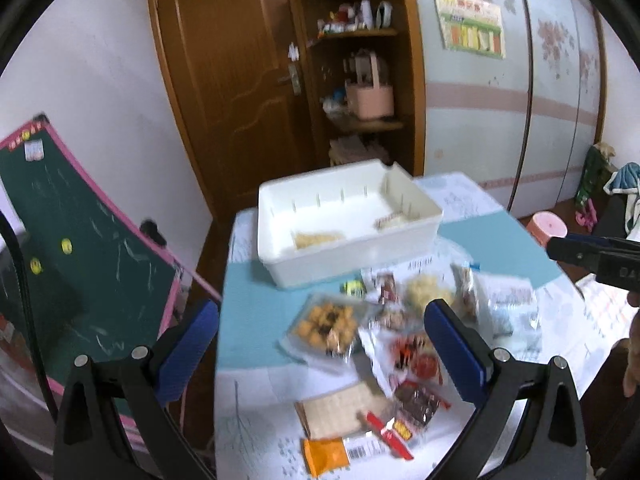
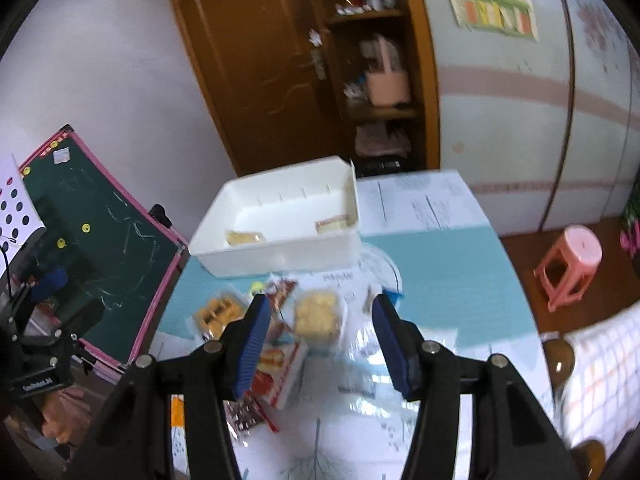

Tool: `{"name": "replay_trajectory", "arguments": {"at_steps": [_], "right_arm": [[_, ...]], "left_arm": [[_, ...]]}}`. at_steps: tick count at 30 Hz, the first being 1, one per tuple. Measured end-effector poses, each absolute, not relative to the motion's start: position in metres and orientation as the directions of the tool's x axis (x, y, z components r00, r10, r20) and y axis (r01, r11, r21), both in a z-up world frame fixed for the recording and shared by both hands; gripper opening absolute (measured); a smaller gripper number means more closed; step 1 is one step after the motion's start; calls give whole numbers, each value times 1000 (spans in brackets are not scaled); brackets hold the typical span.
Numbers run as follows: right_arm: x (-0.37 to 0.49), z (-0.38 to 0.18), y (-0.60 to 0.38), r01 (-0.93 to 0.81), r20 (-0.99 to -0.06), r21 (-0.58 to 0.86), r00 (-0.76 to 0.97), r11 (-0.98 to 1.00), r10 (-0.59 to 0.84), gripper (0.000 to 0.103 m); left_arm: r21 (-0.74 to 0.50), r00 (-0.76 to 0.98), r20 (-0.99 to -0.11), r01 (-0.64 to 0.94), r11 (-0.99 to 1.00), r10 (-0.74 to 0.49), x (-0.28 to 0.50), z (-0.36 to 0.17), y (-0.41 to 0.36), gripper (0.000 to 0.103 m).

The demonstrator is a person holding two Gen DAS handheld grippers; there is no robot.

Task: Organize snacks
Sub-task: 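Move both grippers back toward the remaining snacks on the table, then grasp the orange-and-white bar with left gripper while right gripper grasps red-striped jerky pack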

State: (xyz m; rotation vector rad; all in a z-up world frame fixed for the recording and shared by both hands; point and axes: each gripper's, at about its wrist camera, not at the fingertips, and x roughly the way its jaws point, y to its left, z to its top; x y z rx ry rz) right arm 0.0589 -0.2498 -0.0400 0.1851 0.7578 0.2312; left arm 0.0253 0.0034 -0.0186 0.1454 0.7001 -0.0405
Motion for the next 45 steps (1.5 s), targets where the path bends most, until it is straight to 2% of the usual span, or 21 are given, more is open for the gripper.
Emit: {"name": "replay_trajectory", "arguments": {"at_steps": [5,9,13,18,24,29,32,34,35,37,39,41,44,45], "right_arm": [[47,-76,-241,-168,-710,271,630,948,315,57],[46,-109,-217,-218,-767,317,514,923,385,57],[51,-139,-185,-273,-815,340,391,900,427,57],[61,-170,-150,-310,-855,336,296,889,426,57],[69,-195,-116,-368,-884,300,238,880,402,57],[77,-209,-105,-382,-887,291,234,877,397,66],[79,-210,-101,-403,-881,271,262,874,394,68],[78,-210,-98,-432,-885,244,267,868,382,61],[77,-209,-98,-449,-885,252,253,857,392,48],[74,-207,-103,-454,-889,236,256,859,380,47],[72,-209,-113,-449,-894,226,257,865,367,42],[69,-209,-126,-434,-889,232,268,870,371,42],[63,-209,-142,-411,-890,234,274,881,364,42],[62,-209,-144,-408,-889,238,275,882,367,42]], "left_arm": [[106,669,-743,87,991,21,28,-67,15,102],[155,588,-808,163,974,30,23,-113,22,102],[162,506,-863,294,942,-10,11,-154,27,102],[189,462,-887,406,894,-23,0,-182,26,102],[167,413,-910,430,887,-29,9,-201,34,102],[148,388,-921,430,890,-35,16,-207,37,102],[151,378,-925,438,886,-29,21,-212,36,102],[148,367,-930,446,883,-29,25,-214,34,102],[143,359,-933,453,880,-33,26,-215,33,102],[139,347,-937,471,871,-38,27,-216,31,102],[137,332,-942,497,857,-41,27,-219,27,102],[144,318,-948,519,842,-34,27,-222,21,102],[141,293,-956,545,827,-30,30,-226,16,93],[123,275,-961,551,826,-41,32,-226,15,88]]}}
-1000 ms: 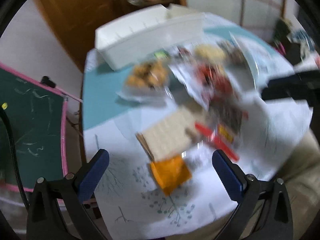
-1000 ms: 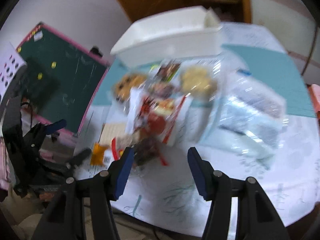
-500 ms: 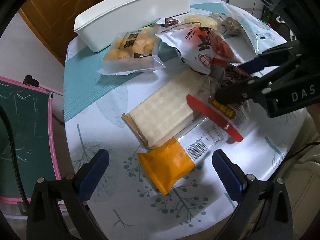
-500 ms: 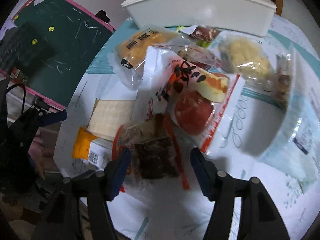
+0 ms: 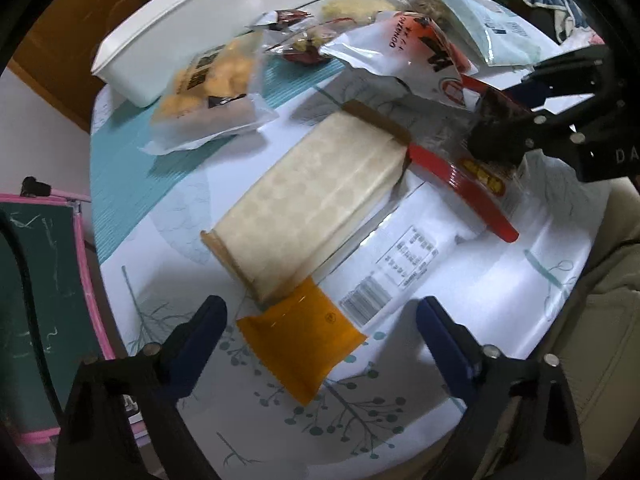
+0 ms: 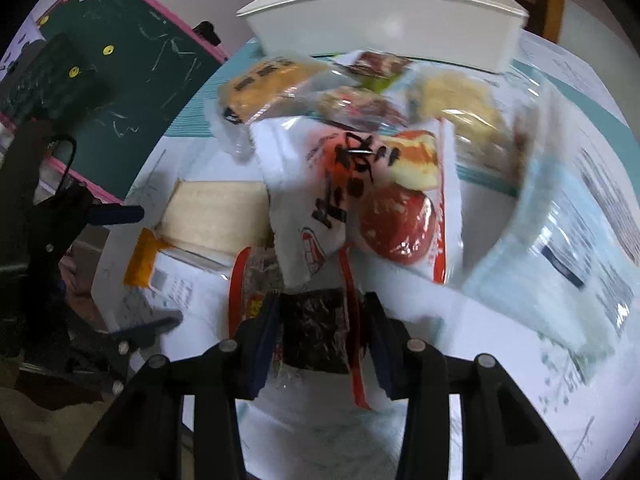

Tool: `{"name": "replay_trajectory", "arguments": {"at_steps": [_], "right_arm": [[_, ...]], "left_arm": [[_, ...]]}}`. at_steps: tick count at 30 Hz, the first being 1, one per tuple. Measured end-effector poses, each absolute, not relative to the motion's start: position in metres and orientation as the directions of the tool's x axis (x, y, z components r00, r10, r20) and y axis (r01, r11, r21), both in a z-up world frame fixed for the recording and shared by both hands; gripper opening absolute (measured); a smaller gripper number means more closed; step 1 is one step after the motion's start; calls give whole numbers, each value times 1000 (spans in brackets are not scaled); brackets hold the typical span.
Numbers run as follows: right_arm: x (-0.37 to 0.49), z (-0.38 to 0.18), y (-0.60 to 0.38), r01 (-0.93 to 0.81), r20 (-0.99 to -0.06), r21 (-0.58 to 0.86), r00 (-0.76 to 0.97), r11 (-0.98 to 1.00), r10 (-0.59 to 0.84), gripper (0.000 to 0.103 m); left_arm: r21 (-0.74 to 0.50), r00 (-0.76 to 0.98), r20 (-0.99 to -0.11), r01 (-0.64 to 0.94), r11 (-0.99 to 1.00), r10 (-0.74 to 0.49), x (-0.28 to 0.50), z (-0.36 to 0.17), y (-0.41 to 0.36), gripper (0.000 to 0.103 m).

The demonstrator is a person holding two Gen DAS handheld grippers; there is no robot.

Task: Organize snacks
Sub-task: 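Grasp the orange-and-white bar with left gripper while right gripper grasps red-striped jerky pack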

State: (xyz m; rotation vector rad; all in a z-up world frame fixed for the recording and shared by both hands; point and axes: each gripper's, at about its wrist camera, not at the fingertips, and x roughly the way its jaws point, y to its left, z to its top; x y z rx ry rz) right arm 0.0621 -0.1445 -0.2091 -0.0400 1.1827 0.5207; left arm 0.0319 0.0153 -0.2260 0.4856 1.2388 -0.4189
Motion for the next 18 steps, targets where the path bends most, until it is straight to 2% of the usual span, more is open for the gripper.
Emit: {"name": "replay_trajectory", "arguments": {"at_steps": [4,5,6,7,12,18], "right_arm": [[58,-211,-151,-413,-887,244,271,878,374,42],[59,-211,-150,-413,-887,243,271,877,374,42],[59,-211,-150,-416,-888,239,271,877,371,42],[58,-211,-148,-422,-891,228,273,878,363,42],[53,-211,-145,-441,-900,178,289,880,327,42],[50,-207,-148,-438,-897,183,291,880,332,42]], "left_arm": [[82,236,-970,554,829,-62,36,-224,15,74],[67,225,-972,551,832,-70,35,-224,14,66],[34,200,-976,546,837,-91,35,-223,13,50],[3,176,-978,535,845,-108,34,-222,12,47],[54,197,-979,501,864,-54,26,-220,0,41],[26,189,-980,432,902,-62,18,-216,-13,35]]}}
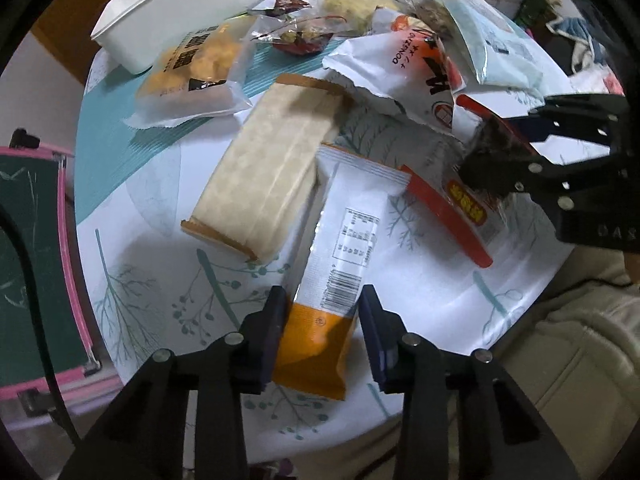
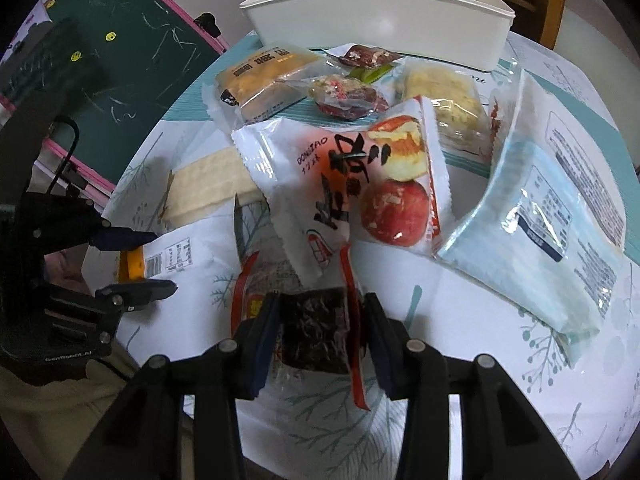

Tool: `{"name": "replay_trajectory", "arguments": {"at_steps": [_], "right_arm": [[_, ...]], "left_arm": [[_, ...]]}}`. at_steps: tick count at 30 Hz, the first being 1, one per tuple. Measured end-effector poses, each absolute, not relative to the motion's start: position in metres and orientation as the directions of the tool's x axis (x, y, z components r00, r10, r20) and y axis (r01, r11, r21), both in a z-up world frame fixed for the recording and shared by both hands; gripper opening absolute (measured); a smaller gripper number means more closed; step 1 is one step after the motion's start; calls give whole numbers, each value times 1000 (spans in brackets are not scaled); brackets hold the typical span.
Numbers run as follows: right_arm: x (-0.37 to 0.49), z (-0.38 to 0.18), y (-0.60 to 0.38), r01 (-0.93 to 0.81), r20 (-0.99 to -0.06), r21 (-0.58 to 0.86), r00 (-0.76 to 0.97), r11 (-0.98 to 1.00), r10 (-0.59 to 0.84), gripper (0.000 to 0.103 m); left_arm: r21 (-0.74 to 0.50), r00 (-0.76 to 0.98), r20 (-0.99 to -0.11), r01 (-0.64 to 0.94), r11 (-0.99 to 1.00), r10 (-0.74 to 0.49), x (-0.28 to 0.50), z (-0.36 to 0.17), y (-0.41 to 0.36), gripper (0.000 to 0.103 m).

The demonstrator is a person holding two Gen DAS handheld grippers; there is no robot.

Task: Organize snacks
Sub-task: 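Grasp the orange-and-white bar with left gripper while right gripper grasps red-striped jerky pack, then lift both packs over the white basket and drop them inside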

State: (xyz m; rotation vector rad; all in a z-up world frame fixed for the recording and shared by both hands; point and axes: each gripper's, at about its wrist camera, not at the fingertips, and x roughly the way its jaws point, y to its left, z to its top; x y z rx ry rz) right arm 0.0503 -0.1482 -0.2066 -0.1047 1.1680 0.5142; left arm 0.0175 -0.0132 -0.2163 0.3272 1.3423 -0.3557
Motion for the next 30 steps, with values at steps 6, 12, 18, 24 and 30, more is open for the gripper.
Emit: {"name": "replay_trajectory", "arguments": {"at_steps": [6,12,18,24,30], "right_arm": [[41,-184,-157,-447,-864,218,326,868,385,42],[38,-155,-171,-424,-813,269,382,865,440,42],[40,-118,-191,-396,-736,318,469,861,488,42],[42,-87,-213,-356,-664,355,554,864,501,42],[50,-68,-229,-315,-616,402,602,860,509,42]], "left_arm": [[6,226,-970,407,914,-94,13,-198,-22,32],[-26,293,-945,372,928,-144,23,-168,-21,32],[-62,362,-912,349,935,-195,31,-130,-22,32],[-111,426,-869,328,938,-252,43,-98,-23,32],[-145,474,-826,343,928,-304,48,-69,-27,32]]}}
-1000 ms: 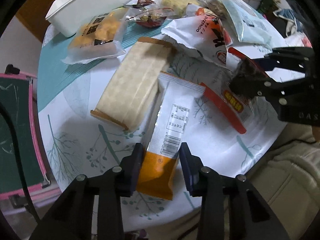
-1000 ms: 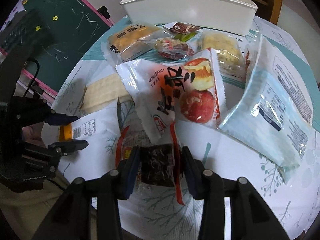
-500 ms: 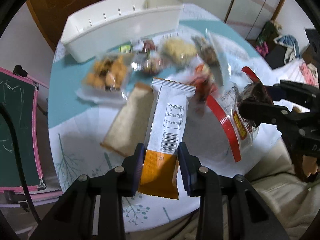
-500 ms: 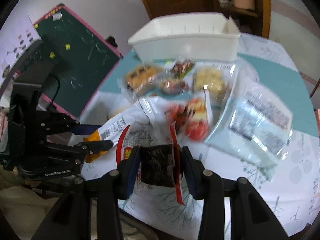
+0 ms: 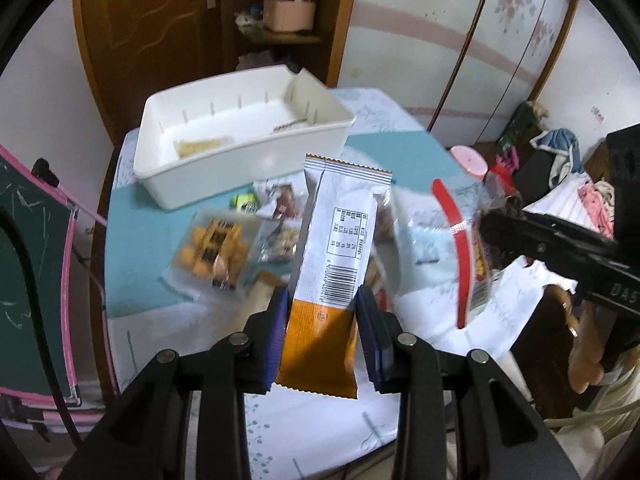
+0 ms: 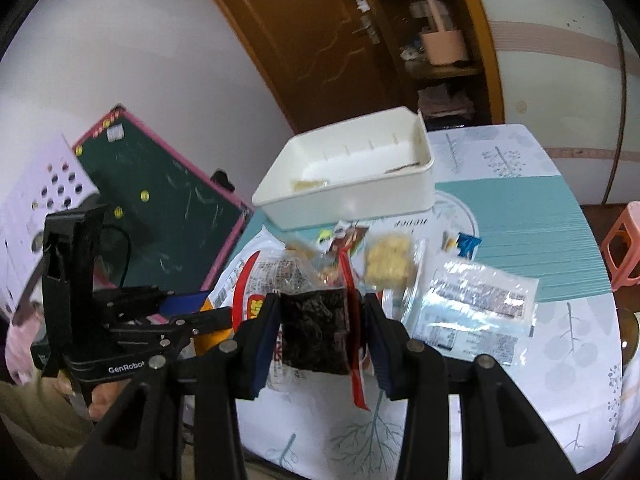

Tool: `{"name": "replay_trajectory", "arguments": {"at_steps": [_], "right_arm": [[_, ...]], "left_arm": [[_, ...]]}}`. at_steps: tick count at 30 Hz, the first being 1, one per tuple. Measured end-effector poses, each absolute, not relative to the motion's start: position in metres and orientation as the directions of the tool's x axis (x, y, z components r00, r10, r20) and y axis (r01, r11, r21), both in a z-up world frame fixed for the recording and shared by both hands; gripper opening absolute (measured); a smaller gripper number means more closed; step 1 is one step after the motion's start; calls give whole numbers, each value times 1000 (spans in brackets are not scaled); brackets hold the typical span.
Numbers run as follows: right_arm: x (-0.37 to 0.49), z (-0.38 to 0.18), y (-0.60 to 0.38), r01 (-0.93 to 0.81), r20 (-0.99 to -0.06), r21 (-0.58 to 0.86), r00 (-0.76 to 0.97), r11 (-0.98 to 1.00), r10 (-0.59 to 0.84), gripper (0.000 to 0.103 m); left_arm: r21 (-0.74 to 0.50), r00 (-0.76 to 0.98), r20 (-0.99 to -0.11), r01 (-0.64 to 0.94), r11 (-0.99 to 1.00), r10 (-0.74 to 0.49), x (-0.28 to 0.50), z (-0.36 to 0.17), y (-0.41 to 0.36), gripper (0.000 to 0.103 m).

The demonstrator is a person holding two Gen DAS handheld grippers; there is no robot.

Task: Organize snacks
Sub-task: 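Lift both packs over the white basket and drop them inside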

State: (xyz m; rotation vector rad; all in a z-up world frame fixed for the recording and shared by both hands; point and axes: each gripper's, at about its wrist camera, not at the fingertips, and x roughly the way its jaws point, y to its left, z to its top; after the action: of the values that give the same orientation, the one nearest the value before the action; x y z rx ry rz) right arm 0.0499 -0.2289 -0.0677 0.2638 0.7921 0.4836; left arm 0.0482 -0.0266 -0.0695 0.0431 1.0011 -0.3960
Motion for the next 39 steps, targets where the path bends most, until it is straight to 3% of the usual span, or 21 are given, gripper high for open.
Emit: {"name": "replay_trajectory", "arguments": {"at_steps": [21,39], "right_arm": [[72,-17,-216,-318,-549,372,682,872,483,42],[174,6,-182,-353,-534,343,689,870,490,42]], "left_arm": [[-161,619,-711,320,934,-334,80,4,-5,32],[-118,668,-713,187,975,-214,173,-1,26,33]]}}
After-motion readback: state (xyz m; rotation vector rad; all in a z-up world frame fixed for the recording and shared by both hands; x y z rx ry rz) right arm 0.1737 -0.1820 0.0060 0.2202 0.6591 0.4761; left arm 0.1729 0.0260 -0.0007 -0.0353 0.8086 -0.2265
